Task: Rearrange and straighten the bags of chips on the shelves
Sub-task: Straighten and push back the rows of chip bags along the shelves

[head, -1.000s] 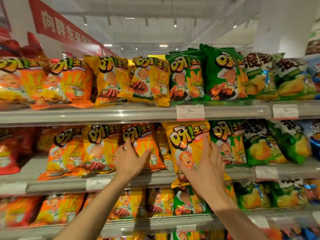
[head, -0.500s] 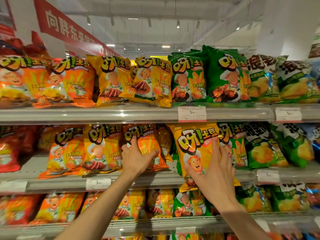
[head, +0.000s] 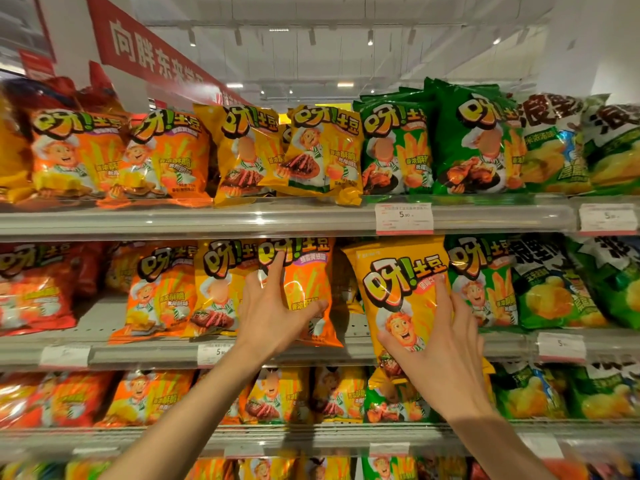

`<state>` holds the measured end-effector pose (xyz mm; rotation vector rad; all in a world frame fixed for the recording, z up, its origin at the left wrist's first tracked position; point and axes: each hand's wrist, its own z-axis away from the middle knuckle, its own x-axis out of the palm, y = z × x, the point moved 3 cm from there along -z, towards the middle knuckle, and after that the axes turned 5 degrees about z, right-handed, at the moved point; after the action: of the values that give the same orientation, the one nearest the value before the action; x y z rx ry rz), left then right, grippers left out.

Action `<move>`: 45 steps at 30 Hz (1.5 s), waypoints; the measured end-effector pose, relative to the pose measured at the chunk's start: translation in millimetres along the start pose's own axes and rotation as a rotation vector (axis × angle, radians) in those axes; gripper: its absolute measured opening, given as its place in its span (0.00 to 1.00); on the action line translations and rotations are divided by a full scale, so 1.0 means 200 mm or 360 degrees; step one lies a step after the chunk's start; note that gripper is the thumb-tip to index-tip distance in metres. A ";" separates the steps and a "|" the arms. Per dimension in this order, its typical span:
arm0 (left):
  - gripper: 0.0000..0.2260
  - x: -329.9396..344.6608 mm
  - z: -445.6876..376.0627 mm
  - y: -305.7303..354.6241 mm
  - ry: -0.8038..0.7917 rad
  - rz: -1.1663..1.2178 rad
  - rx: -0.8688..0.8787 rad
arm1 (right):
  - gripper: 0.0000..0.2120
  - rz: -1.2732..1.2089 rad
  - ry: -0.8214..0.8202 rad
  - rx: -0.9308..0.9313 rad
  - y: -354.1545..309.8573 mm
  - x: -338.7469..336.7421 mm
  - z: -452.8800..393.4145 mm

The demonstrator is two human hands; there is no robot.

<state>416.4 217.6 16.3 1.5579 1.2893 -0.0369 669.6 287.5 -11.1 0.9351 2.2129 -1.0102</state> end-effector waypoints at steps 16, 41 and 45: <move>0.50 -0.63 0.23 -0.40 0.0253 -0.0192 -0.0064 | 0.53 -0.0161 -0.0140 -0.0084 -0.71 0.47 -0.16; 0.48 -0.90 0.33 -0.68 0.0445 -0.0127 -0.0276 | 0.39 -0.0032 0.0033 -0.0793 -0.93 0.63 -0.11; 0.48 -1.10 0.31 -0.89 0.0508 -0.0200 -0.0319 | 0.36 0.0036 -0.0028 -0.1046 -1.16 0.72 -0.04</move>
<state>230.3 -4.5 -1.3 1.3453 1.5872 0.2635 401.7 235.0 -6.3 0.6348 2.2787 -0.2294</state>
